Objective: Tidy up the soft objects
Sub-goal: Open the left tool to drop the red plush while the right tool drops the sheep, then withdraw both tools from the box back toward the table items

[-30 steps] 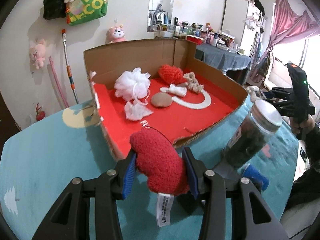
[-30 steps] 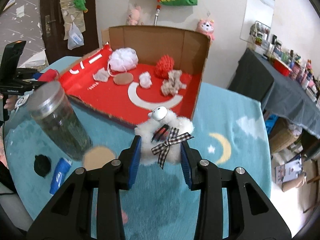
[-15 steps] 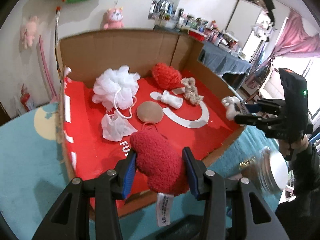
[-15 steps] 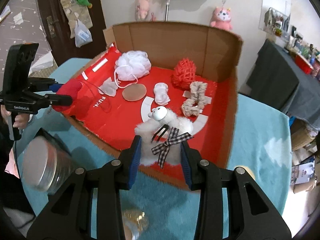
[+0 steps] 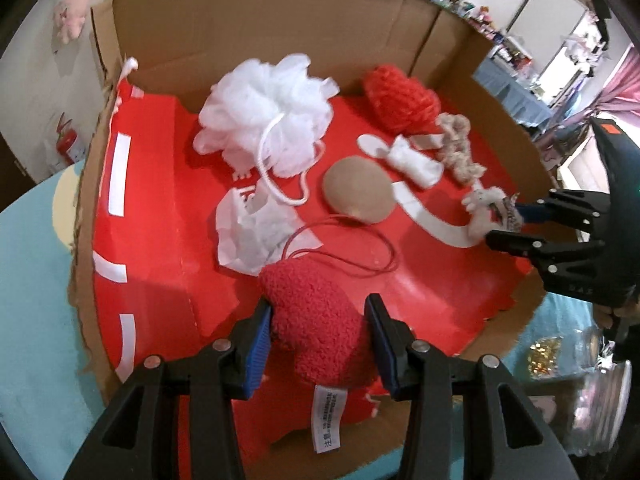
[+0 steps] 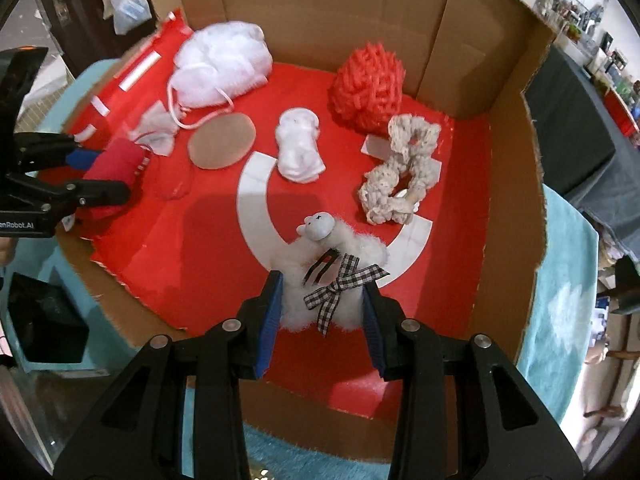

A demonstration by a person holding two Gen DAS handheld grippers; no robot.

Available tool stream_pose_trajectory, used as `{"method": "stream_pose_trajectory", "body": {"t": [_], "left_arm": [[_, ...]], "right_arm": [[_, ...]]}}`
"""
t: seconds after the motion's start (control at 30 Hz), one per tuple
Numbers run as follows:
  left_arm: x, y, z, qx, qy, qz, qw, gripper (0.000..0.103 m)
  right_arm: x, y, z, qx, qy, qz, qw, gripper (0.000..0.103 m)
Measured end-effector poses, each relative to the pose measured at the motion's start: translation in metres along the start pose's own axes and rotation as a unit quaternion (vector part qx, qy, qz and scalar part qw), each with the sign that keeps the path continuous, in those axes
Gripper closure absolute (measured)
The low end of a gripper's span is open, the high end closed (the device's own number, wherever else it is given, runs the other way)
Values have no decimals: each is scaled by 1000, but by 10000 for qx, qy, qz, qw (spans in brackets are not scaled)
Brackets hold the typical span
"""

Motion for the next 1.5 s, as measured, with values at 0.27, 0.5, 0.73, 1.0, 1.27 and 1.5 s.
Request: {"method": "stream_pose_trajectory", "body": {"t": [0.27, 0.5, 0.73, 1.0, 1.27, 1.5], "left_arm": [[4, 3, -1, 129, -22, -220, 9997, 54], [7, 5, -4, 144, -21, -263, 9995, 51], [0, 8, -6, 149, 149, -250, 9995, 34], [-36, 19, -9, 208, 660, -284, 9972, 19], [-96, 33, -1, 139, 1406, -479, 9888, 6], [-153, 54, 17, 105, 2088, -679, 9755, 0]], "right_arm": [[9, 1, 6, -158, -146, 153, 9997, 65], [13, -4, 4, -209, -196, 276, 9992, 60], [11, -7, 5, -278, -169, 377, 9988, 48], [-13, -8, 6, -114, 36, 347, 9993, 43], [-72, -8, 7, 76, 593, 428, 9973, 32], [-138, -17, 21, 214, 1283, 534, 9901, 29]]}}
Point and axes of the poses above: each gripper's, at about its wrist camera, not at the fingertips, and x roughly the way its jaws point, y to its right, z to its underside, the point moved 8 cm from there along x, roughly the way its jaws point, and after that the axes turned 1 degree about z, right-handed, at the moved point
